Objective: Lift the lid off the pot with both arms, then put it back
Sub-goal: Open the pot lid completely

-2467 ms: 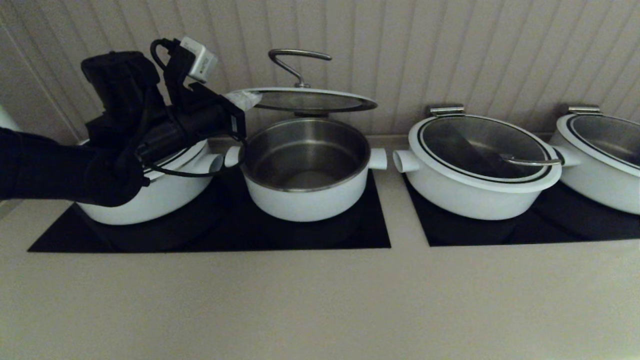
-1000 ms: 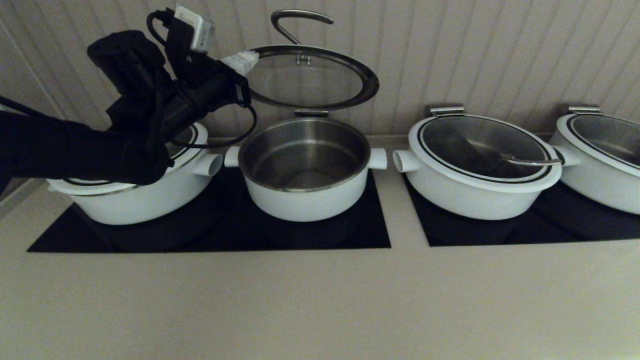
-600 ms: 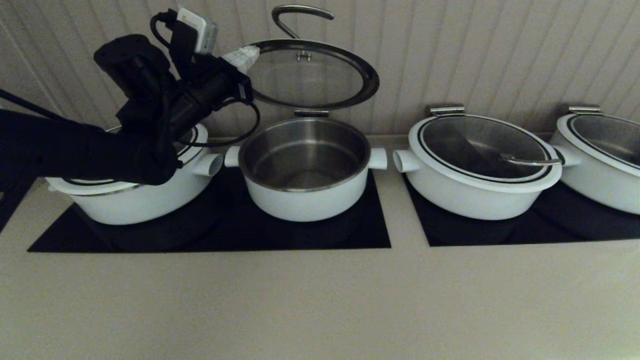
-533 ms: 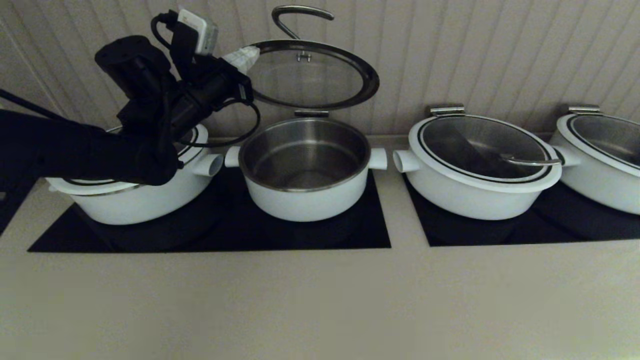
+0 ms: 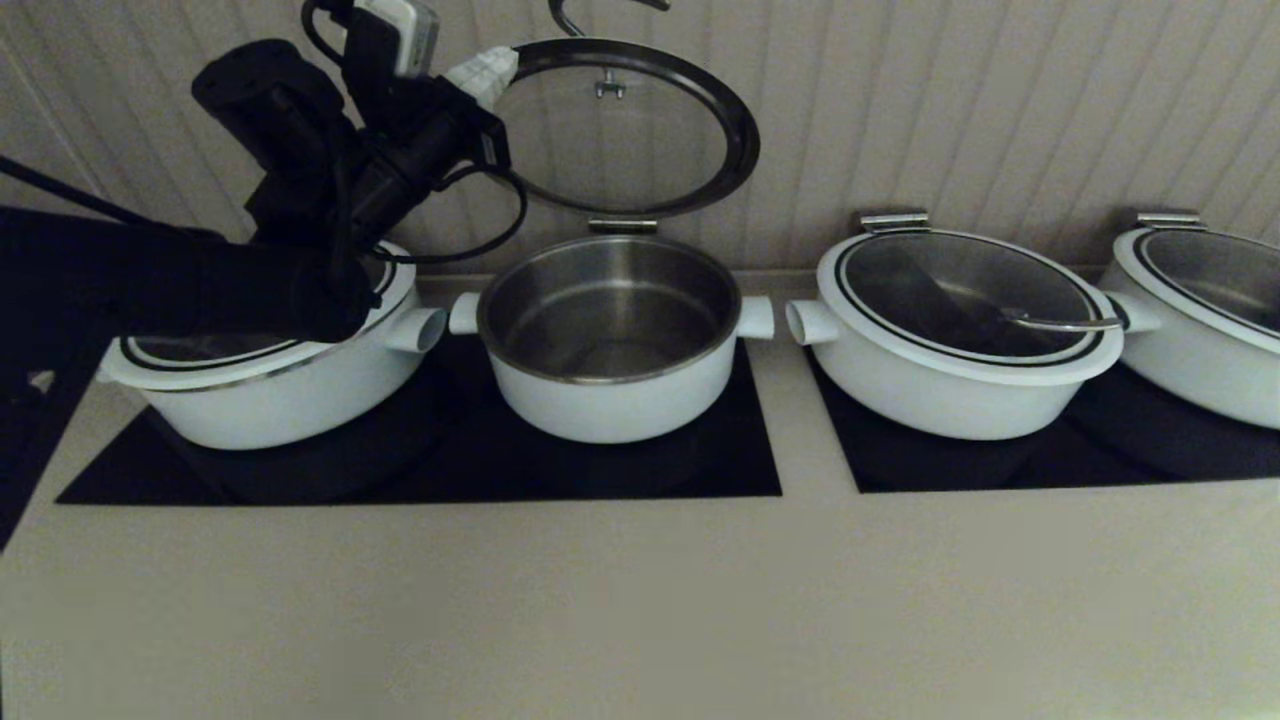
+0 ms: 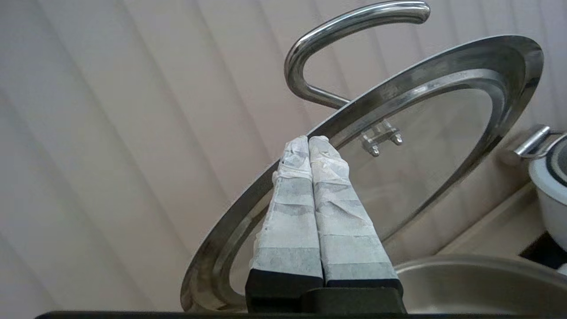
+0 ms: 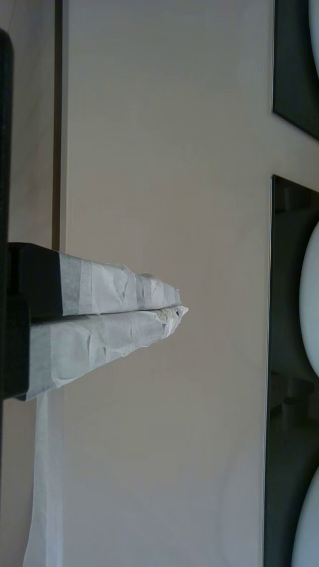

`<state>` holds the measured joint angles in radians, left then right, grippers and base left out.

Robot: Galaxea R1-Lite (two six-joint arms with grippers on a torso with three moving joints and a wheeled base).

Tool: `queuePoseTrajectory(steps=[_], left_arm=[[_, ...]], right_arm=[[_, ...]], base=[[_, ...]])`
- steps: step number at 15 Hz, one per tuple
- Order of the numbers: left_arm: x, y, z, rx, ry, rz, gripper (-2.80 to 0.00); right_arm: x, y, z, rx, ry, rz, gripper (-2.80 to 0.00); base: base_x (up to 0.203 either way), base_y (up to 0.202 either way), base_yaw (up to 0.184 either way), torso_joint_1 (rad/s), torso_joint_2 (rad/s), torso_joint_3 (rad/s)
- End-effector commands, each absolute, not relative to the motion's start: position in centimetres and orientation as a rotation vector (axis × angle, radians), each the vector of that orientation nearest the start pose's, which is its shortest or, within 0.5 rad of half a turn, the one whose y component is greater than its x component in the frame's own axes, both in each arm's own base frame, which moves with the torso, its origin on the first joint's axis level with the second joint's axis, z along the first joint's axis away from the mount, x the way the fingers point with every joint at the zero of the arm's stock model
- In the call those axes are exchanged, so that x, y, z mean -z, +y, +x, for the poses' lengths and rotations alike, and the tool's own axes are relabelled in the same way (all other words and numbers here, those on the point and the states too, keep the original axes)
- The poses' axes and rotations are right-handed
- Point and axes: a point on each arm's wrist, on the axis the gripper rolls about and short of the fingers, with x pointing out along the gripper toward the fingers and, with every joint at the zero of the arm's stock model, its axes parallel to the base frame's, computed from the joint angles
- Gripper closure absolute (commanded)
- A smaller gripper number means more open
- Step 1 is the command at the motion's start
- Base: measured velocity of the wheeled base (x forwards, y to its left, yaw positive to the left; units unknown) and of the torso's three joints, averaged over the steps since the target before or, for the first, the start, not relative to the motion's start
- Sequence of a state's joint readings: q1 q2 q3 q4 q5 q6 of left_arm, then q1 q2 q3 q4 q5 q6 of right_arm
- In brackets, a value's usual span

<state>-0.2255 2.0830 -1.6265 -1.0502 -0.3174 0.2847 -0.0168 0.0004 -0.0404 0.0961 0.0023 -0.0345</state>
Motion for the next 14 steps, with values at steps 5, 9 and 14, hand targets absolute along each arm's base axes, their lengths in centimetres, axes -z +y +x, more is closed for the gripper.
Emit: queuePoseTrajectory(steps=[5,9,14], left_arm=[[-31.0,-10.1,40.9,0.437,-0.676,0.299,0.00],[-31.6,-9.8,39.6,0.440,-0.667,0.299,0.00],[-30.8,-9.5,38.3,0.451,-0.611,0.298,0.00]], right_arm=[[-7.7,0.1,-2.6,0.013,0.056,-0.035,0.00],[-7.7,0.1,-2.6,0.013,0.057,-0.035,0.00],[-7.7,0.1,-2.6,0.013,0.057,-0.035,0.00]], base=[[0.000,0.000,0.000,0.000,0.00,0.000],[0.000,0.000,0.000,0.000,0.00,0.000],[0.000,0.000,0.000,0.000,0.00,0.000]])
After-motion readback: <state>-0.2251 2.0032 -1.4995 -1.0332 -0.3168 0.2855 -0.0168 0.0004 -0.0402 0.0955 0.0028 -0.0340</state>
